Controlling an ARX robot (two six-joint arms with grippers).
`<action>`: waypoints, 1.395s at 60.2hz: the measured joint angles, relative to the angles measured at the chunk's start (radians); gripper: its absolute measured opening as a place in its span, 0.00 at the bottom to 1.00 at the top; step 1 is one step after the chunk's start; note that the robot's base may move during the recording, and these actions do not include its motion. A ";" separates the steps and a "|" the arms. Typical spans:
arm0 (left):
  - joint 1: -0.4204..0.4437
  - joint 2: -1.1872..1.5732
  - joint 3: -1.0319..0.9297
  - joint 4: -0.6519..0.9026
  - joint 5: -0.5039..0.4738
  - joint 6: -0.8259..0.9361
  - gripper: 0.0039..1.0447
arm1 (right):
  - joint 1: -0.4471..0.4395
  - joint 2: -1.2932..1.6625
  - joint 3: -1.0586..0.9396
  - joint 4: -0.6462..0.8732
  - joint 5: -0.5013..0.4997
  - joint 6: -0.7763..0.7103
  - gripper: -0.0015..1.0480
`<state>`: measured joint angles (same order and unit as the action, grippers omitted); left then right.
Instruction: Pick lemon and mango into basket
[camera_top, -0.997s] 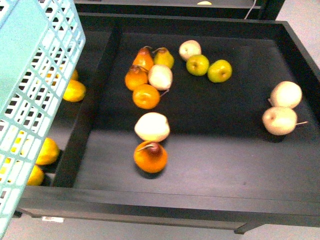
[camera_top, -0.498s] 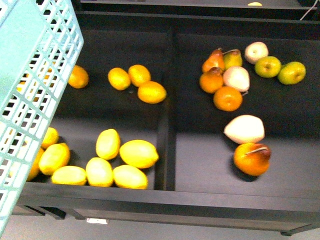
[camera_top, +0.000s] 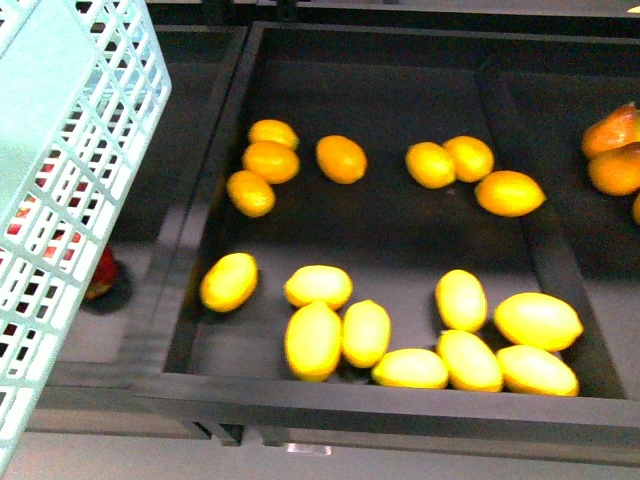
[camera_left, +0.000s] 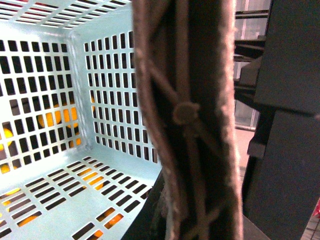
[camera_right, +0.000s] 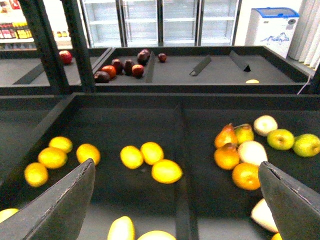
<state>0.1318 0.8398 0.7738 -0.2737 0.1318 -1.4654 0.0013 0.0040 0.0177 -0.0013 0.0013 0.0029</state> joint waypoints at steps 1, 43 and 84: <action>0.000 0.000 0.000 0.000 0.000 0.000 0.05 | 0.000 0.000 0.000 0.000 0.000 0.000 0.92; 0.000 -0.002 0.000 -0.001 -0.002 0.002 0.05 | 0.000 0.000 0.000 0.000 0.000 0.000 0.92; -0.183 0.346 0.267 -0.192 -0.013 0.683 0.05 | -0.001 0.000 0.000 0.000 -0.001 0.000 0.92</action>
<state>-0.0517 1.1862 1.0405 -0.4652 0.1192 -0.7822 0.0006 0.0036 0.0177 -0.0013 0.0002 0.0029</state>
